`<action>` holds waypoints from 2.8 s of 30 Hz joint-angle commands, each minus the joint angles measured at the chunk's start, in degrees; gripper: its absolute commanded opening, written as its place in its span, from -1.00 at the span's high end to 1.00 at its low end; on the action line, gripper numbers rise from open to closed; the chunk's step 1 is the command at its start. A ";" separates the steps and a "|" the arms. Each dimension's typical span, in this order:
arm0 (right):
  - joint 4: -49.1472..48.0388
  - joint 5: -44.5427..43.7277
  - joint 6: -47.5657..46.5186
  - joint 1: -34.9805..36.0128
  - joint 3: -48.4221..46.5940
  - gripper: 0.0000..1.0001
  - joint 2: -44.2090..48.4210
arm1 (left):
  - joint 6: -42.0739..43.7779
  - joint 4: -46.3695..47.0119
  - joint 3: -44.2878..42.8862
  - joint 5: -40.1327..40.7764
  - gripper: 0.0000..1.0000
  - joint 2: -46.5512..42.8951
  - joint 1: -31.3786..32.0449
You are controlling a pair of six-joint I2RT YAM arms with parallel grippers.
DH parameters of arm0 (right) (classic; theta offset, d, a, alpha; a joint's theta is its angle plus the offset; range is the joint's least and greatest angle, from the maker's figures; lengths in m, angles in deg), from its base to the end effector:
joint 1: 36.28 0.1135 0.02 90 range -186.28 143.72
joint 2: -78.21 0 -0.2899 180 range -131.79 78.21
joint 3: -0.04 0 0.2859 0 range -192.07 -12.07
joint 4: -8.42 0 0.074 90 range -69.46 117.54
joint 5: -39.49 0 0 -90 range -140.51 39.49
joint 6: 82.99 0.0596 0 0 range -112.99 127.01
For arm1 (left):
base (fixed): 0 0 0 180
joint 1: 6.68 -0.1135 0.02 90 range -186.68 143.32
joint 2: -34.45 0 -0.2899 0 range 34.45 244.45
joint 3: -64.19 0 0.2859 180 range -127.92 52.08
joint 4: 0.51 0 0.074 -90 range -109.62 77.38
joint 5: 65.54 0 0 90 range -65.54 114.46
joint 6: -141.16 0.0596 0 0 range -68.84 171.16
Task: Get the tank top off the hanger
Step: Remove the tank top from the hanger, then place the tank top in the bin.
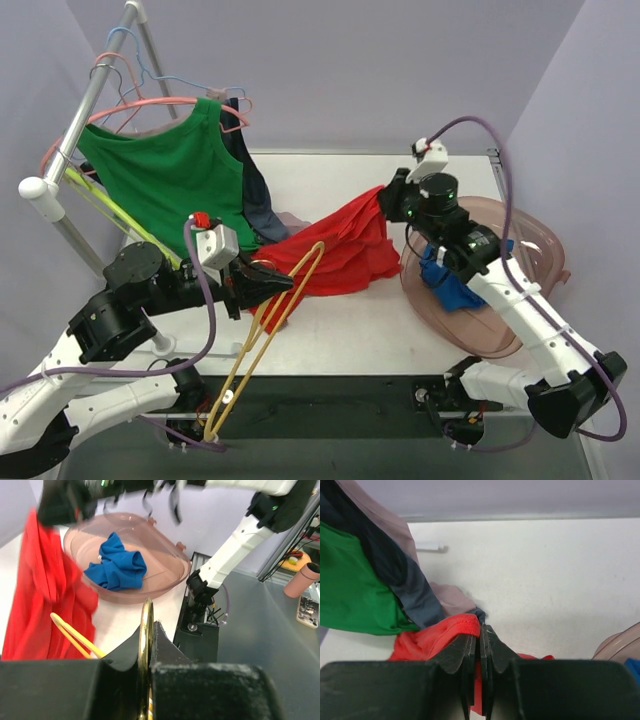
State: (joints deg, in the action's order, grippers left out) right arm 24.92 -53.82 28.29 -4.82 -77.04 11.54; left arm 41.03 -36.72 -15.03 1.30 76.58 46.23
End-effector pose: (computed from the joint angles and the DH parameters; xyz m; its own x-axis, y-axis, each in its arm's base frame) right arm 0.2740 0.1636 0.4172 -0.2556 0.2683 -0.9288 -0.4070 0.8415 0.3552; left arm 0.0789 -0.1432 0.4824 -0.1616 -0.0544 -0.9854 0.9571 0.2349 -0.1699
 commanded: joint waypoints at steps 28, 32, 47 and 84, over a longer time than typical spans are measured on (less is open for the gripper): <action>11.26 -31.48 -42.09 -6.15 -57.28 1.00 -5.66 | 4.51 -4.38 -1.09 4.61 1.00 0.59 0.09; 11.70 -35.62 -42.99 -6.50 -49.16 1.00 -2.94 | 4.16 -4.47 -0.92 4.88 1.00 0.50 0.18; 36.81 -28.44 -3.71 -18.87 -0.78 0.64 10.61 | 3.36 -5.35 -1.01 4.00 1.00 0.59 0.18; 44.22 -6.62 -47.46 9.49 -20.80 -0.64 -27.80 | 1.43 -6.22 1.19 3.03 1.00 -5.22 0.09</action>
State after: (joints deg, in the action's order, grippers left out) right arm 67.28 -58.59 -12.41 3.53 -93.89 -12.88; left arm 42.80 -44.19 -13.33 4.86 72.23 46.23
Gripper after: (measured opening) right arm 0.815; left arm 0.060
